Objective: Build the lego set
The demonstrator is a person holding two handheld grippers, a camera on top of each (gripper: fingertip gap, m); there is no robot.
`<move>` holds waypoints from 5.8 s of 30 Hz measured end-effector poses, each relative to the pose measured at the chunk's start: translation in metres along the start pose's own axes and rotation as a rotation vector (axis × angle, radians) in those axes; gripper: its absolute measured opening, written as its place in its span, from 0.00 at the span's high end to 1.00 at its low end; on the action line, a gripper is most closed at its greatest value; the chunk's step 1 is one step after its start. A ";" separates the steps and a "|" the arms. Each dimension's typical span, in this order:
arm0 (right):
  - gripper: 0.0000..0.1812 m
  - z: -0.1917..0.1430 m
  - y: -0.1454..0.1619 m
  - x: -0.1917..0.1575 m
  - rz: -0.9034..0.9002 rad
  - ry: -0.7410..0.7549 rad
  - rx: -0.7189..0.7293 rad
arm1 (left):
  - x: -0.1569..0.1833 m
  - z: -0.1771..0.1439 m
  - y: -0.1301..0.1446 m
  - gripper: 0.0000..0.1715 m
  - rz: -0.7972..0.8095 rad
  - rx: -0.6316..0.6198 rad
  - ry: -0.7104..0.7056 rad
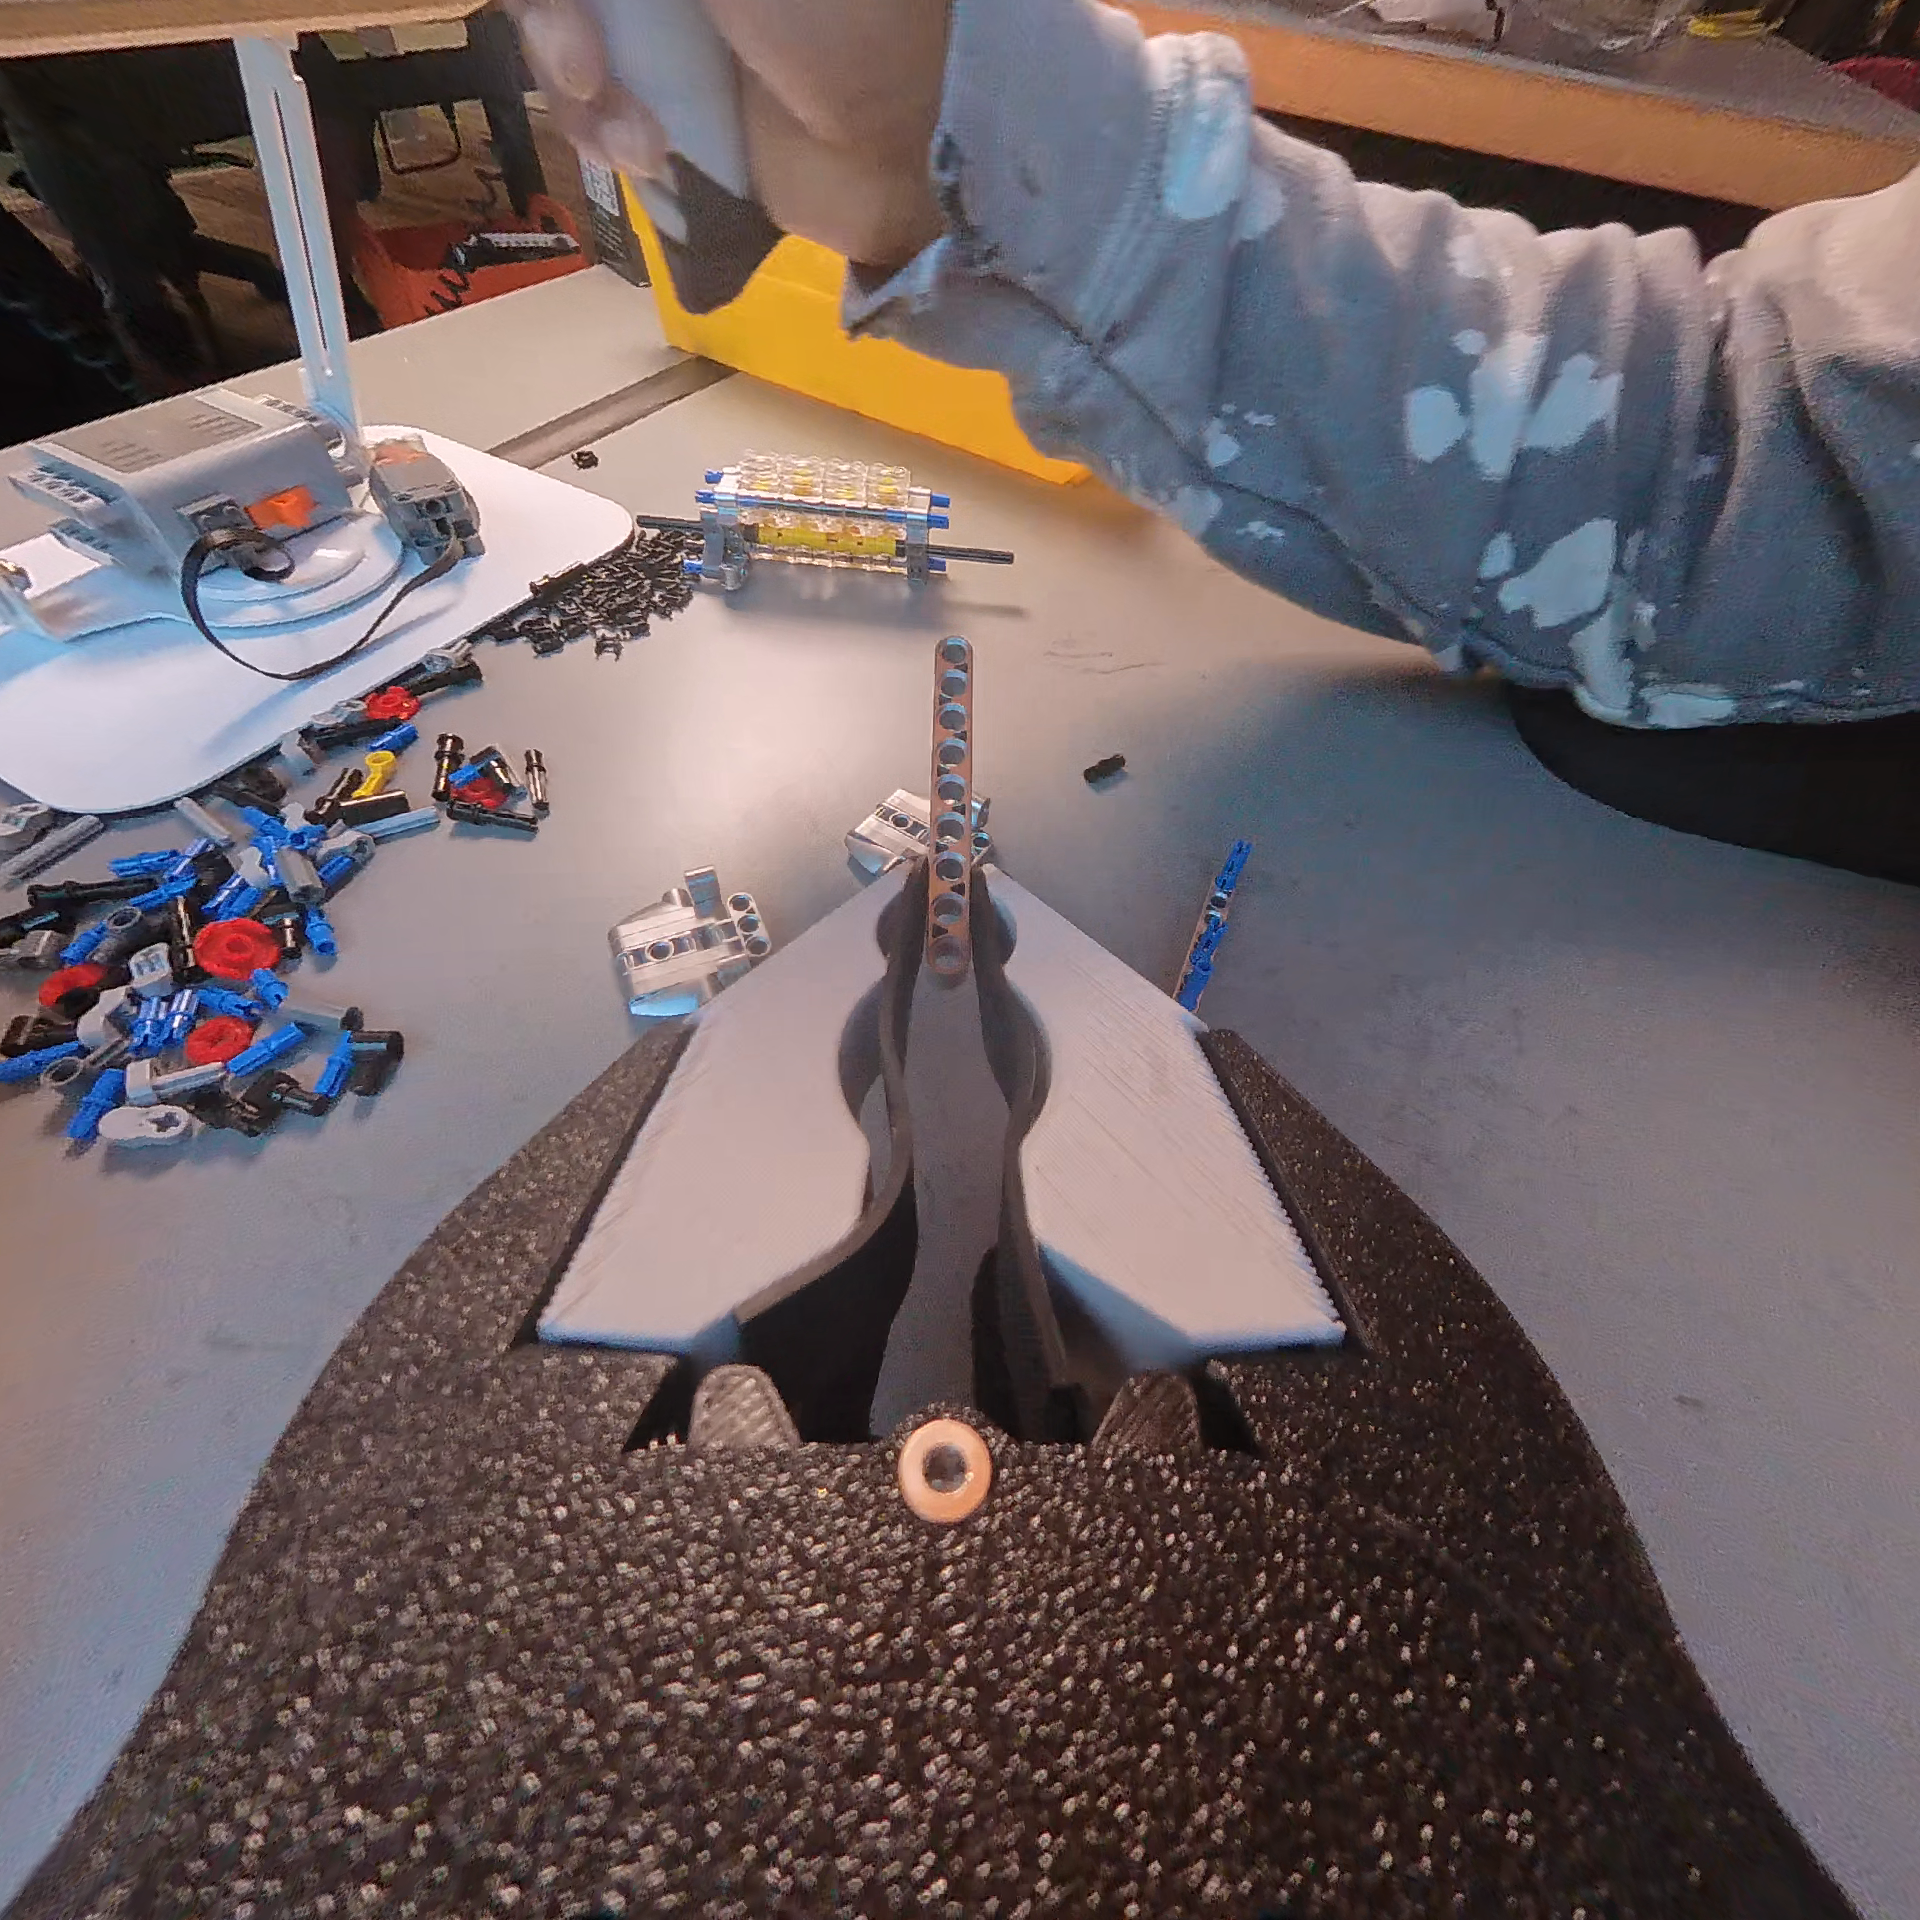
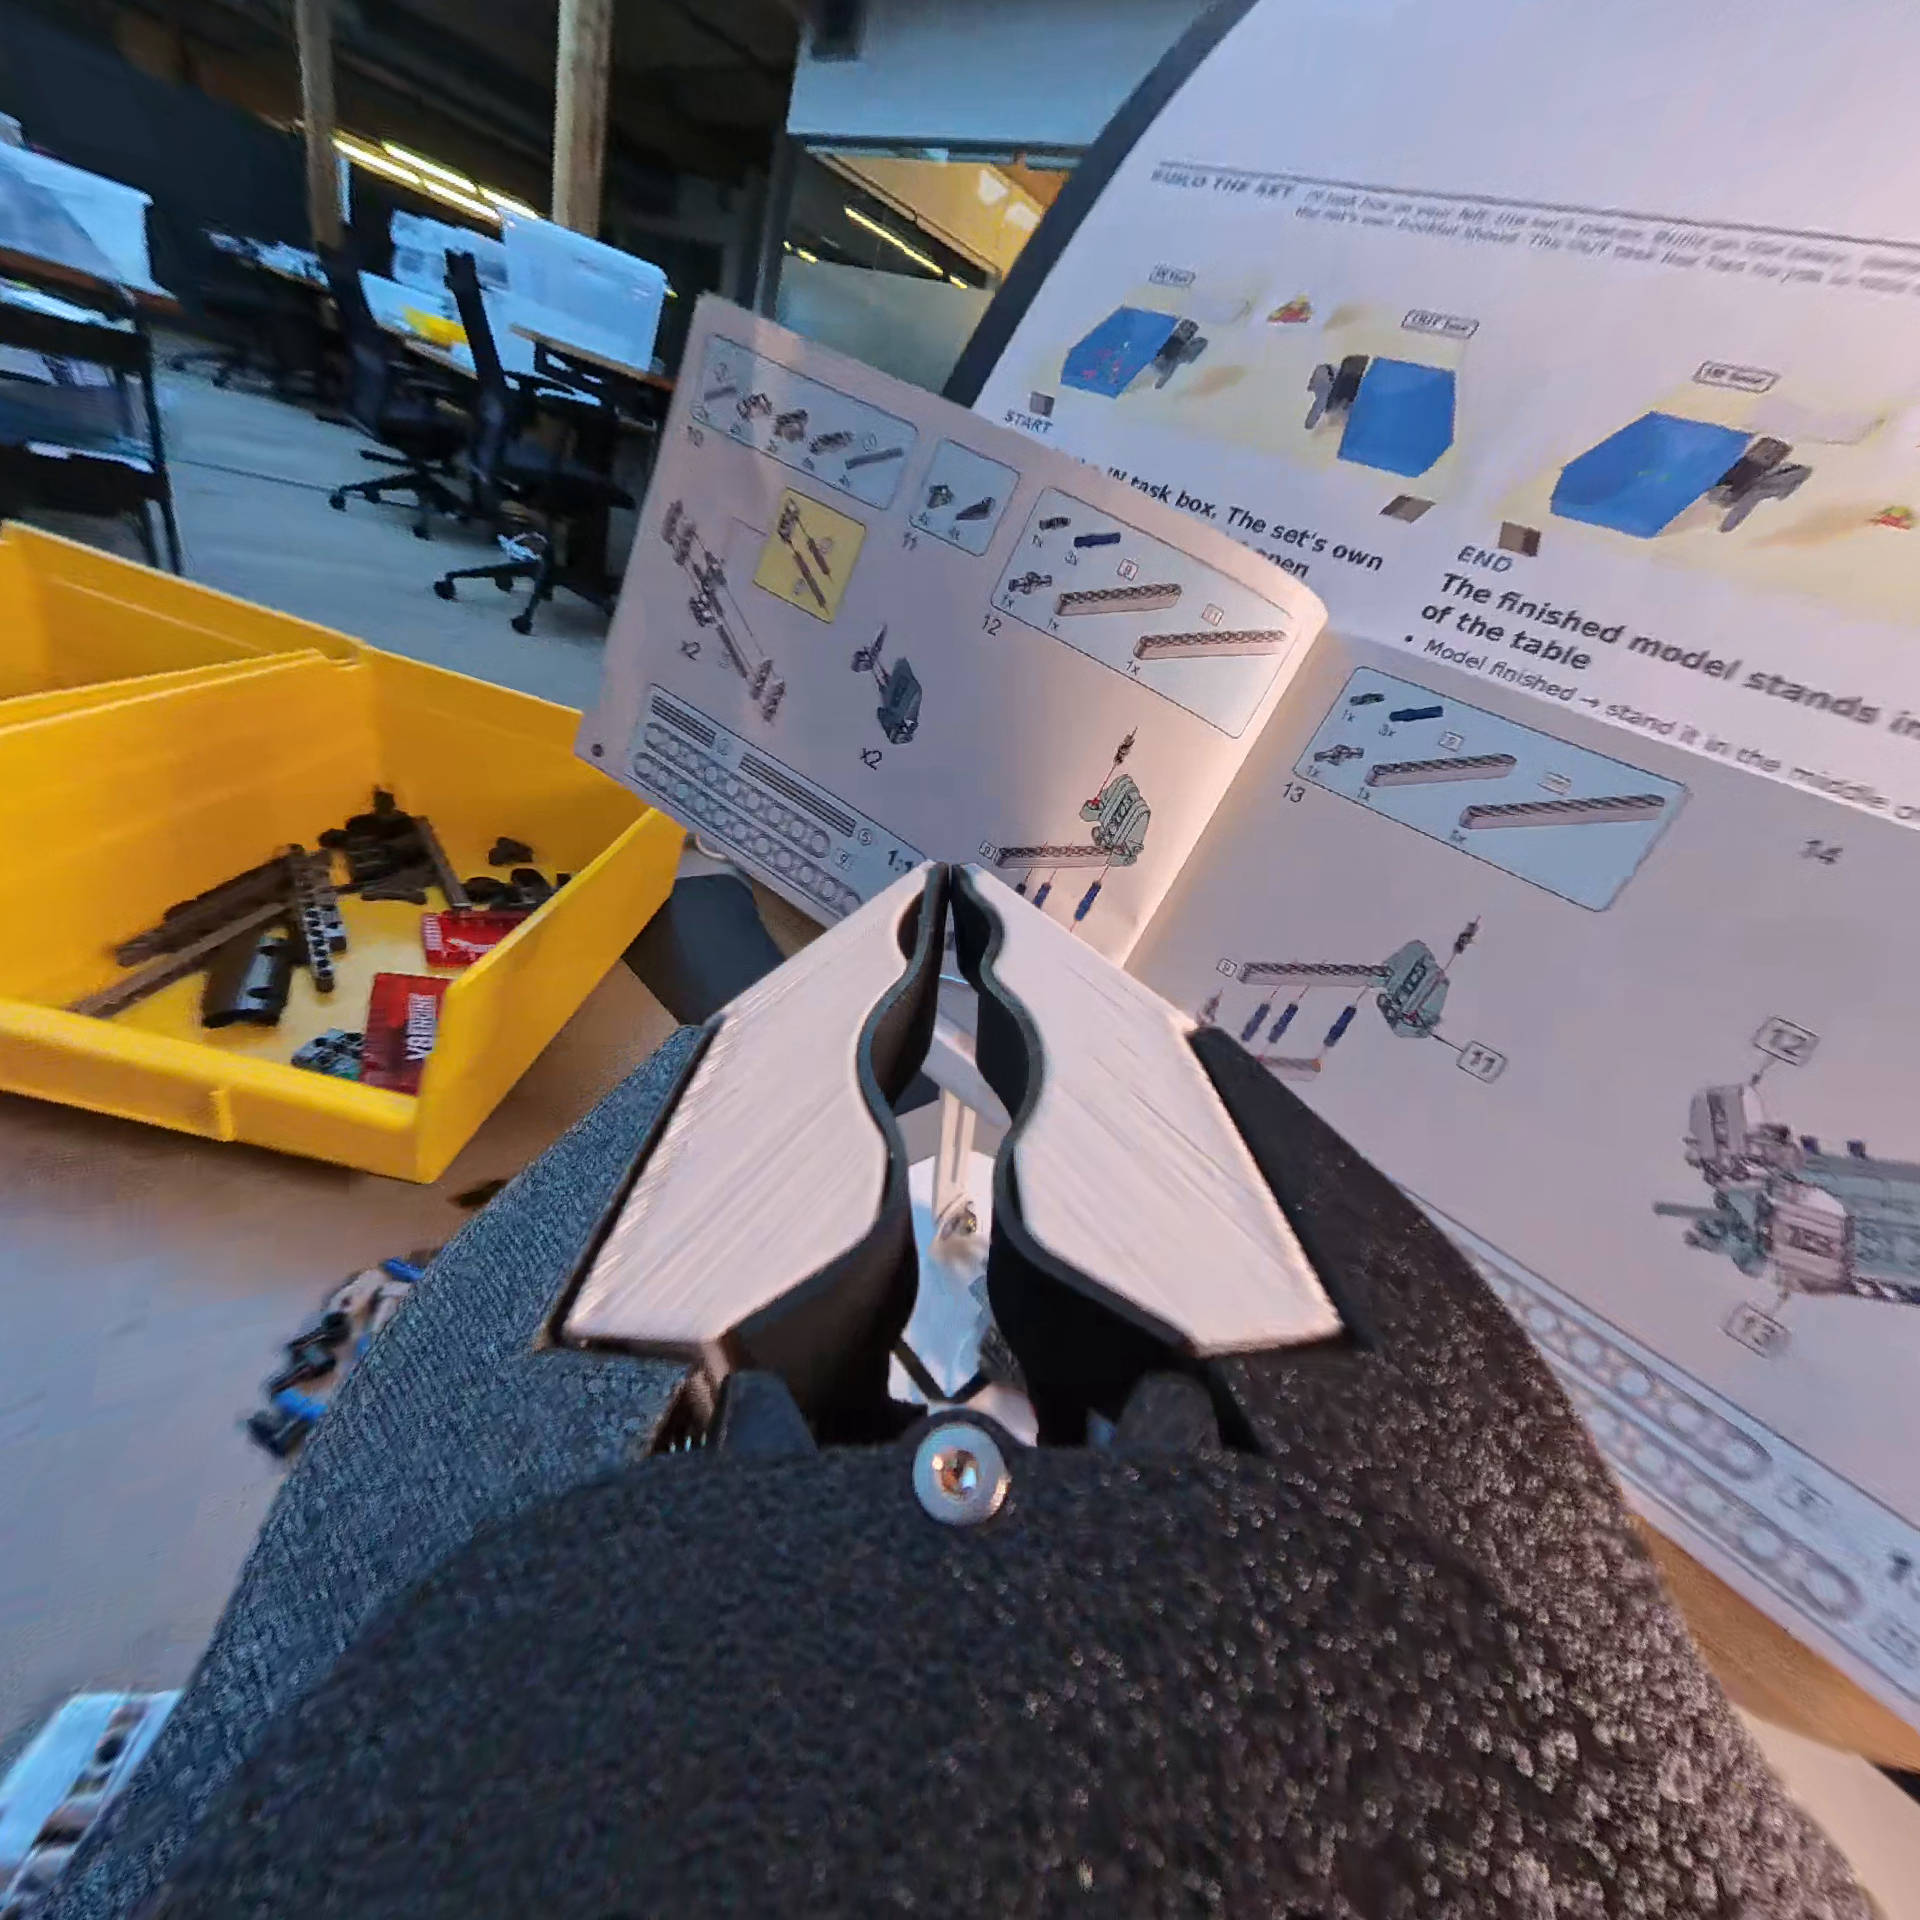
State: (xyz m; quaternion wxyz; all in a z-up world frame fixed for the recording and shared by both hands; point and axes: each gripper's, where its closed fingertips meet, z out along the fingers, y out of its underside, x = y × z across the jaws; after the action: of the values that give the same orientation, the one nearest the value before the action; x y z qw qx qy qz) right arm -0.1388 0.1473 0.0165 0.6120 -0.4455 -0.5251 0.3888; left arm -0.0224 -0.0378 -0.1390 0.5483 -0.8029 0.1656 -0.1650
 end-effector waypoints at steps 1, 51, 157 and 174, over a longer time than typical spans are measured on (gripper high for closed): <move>1.00 0.009 0.003 0.002 0.001 0.000 -0.003 | -0.001 0.000 0.000 0.97 -0.006 0.001 -0.001; 1.00 0.033 0.014 0.011 0.053 -0.017 0.015 | -0.008 0.002 0.003 0.97 -0.042 0.016 -0.021; 0.96 -0.228 0.139 -0.214 -0.039 -0.815 -0.555 | 0.059 0.017 0.043 0.97 0.259 -0.218 0.221; 0.93 -0.228 0.137 -0.213 -0.028 -0.817 -0.546 | 0.059 0.018 0.044 0.97 0.253 -0.228 0.222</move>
State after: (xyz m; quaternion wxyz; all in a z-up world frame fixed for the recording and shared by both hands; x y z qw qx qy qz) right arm 0.0542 -0.0434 -0.1890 0.2219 -0.3936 -0.8111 0.3715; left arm 0.0345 -0.0651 -0.1815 0.4487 -0.8095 0.3420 -0.1623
